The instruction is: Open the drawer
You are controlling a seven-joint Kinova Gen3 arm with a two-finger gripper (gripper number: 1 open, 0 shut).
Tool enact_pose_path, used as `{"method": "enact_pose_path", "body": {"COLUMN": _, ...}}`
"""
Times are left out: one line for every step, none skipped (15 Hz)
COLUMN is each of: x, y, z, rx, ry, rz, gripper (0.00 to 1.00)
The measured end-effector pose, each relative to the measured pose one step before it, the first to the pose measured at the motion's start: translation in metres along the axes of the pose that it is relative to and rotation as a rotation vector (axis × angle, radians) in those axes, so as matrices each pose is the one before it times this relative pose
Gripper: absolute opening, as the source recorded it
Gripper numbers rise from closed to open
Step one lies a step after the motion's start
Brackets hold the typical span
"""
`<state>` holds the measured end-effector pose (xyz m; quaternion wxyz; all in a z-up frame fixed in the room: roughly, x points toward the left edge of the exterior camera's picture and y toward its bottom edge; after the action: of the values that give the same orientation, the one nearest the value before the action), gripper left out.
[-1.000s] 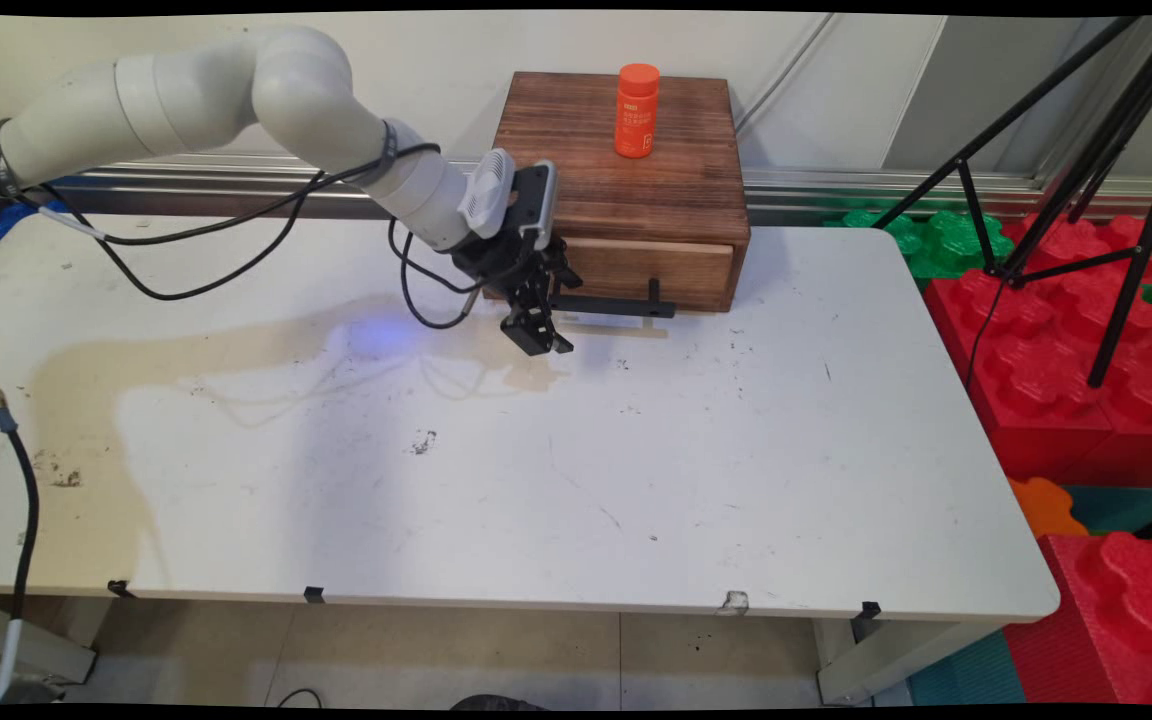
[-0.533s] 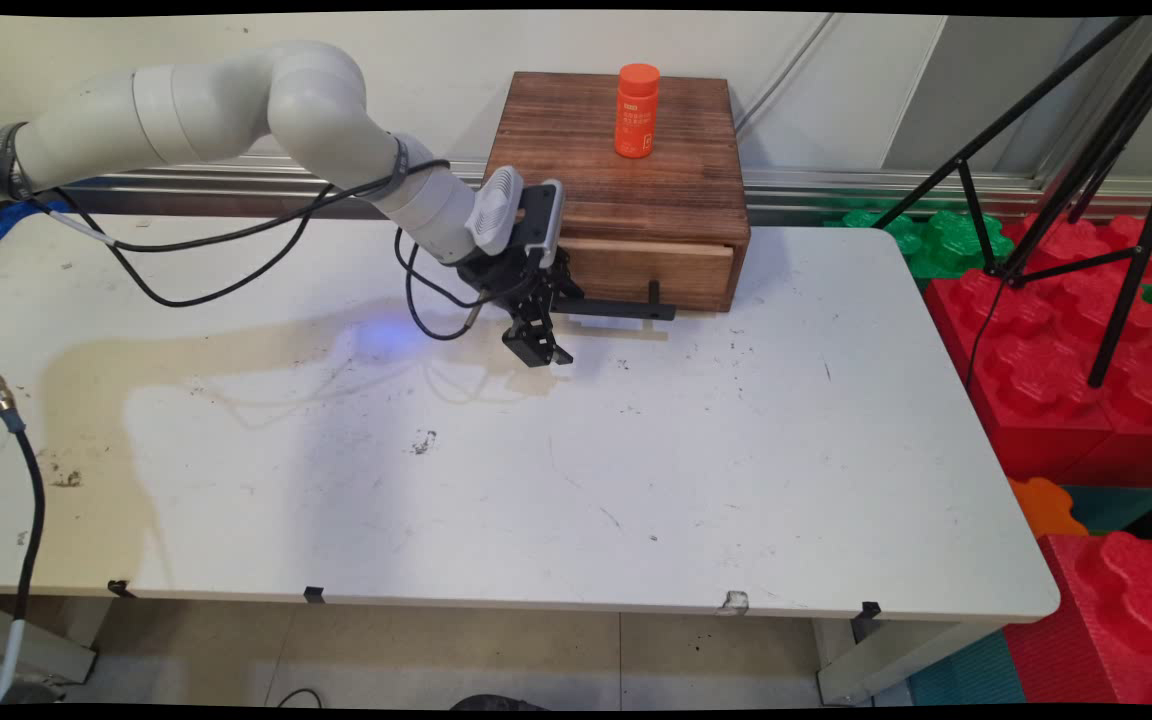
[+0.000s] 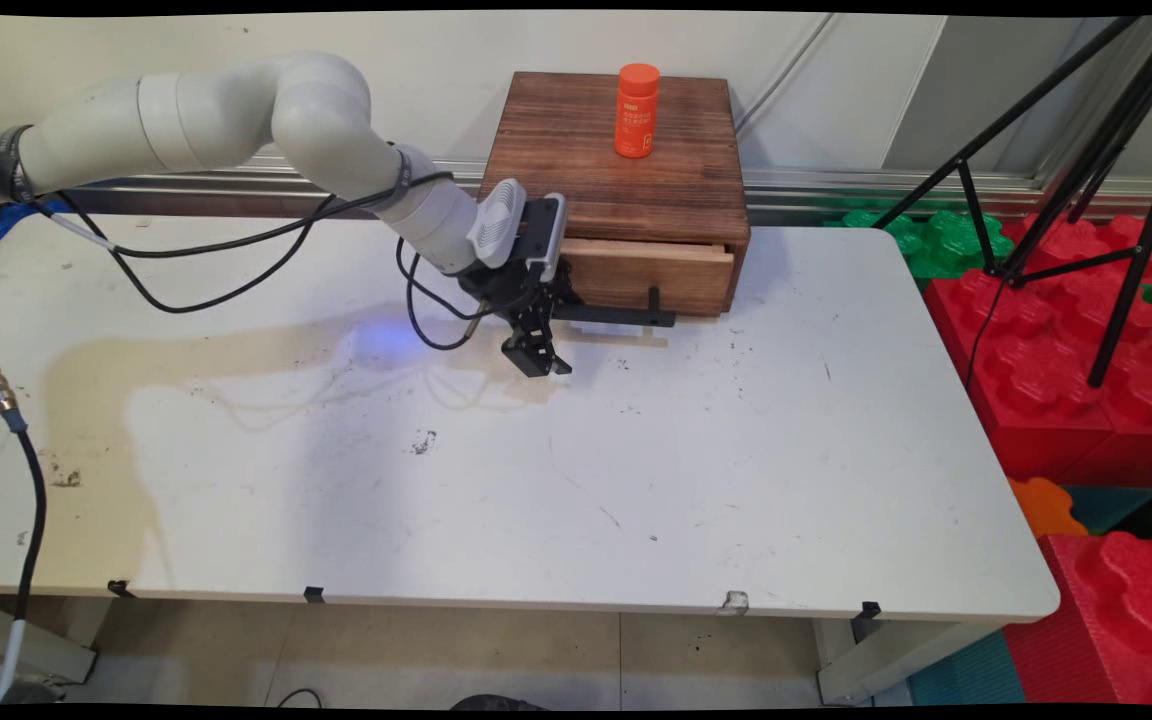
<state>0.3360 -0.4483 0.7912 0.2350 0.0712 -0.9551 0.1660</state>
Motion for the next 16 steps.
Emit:
{"method": "enact_pose_path", "body": {"x": 0.00049, "y": 0.00182, "z": 0.00064, "rx": -0.0022, "ry": -0.00051, "rz": 0.00316, "gripper": 1.0}}
{"method": "enact_pose_path", "body": {"x": 0.00016, "y": 0.00122, "z": 0.00031, "rx": -0.00116, "ry": -0.00033, "rz": 0.00157, "gripper": 1.0}}
{"method": "enact_pose_path", "body": {"x": 0.00047, "y": 0.00169, "z": 0.00049, "rx": -0.00199, "ry": -0.00017, "rz": 0.00252, "gripper": 1.0}}
{"method": "enact_pose_path", "body": {"x": 0.00092, "y": 0.00225, "z": 0.00048, "rx": -0.00242, "ry": 0.00029, "rz": 0.00298, "gripper": 1.0}}
{"method": "enact_pose_path", "body": {"x": 0.00099, "y": 0.00245, "z": 0.00046, "rx": -0.00257, "ry": 0.0004, "rz": 0.00321, "gripper": 1.0}}
{"method": "enact_pose_path", "body": {"x": 0.00095, "y": 0.0021, "z": 0.00029, "rx": -0.00197, "ry": 0.00056, "rz": 0.0026, "gripper": 1.0}}
{"method": "enact_pose_path", "body": {"x": 0.00064, "y": 0.00135, "z": 0.0001, "rx": -0.00093, "ry": 0.00068, "rz": 0.00118, "gripper": 1.0}}
{"method": "enact_pose_path", "body": {"x": 0.00101, "y": 0.00173, "z": 0.00013, "rx": -0.00104, "ry": 0.00156, "rz": 0.00102, "gripper": 1.0}}
{"method": "enact_pose_path", "body": {"x": 0.00125, "y": 0.00203, "z": 0.00014, "rx": -0.00136, "ry": 0.00169, "rz": 0.00045, "gripper": 1.0}}
{"method": "enact_pose_path", "body": {"x": 0.00092, "y": 0.00143, "z": 0.00003, "rx": -0.00075, "ry": 0.00158, "rz": -0.00081, "gripper": 1.0}}
{"method": "enact_pose_path", "body": {"x": 0.00168, "y": 0.00289, "z": 0.00002, "rx": -0.00198, "ry": 0.00235, "rz": -0.00251, "gripper": 1.0}}
{"method": "enact_pose_path", "body": {"x": 0.00142, "y": 0.00275, "z": -0.00003, "rx": -0.00247, "ry": 0.00149, "rz": -0.00291, "gripper": 1.0}}
{"method": "enact_pose_path", "body": {"x": 0.00114, "y": 0.00301, "z": -0.00018, "rx": -0.00252, "ry": 0.00146, "rz": -0.0027, "gripper": 1.0}}
{"method": "enact_pose_path", "body": {"x": 0.00086, "y": 0.00266, "z": -0.00016, "rx": -0.00229, "ry": 0.00109, "rz": -0.00205, "gripper": 1.0}}
{"method": "enact_pose_path", "body": {"x": 0.00102, "y": 0.00331, "z": -0.00027, "rx": -0.00273, "ry": 0.00179, "rz": -0.00213, "gripper": 1.0}}
{"method": "enact_pose_path", "body": {"x": 0.0007, "y": 0.00252, "z": -0.00029, "rx": -0.00198, "ry": 0.00168, "rz": -0.00161, "gripper": 1.0}}
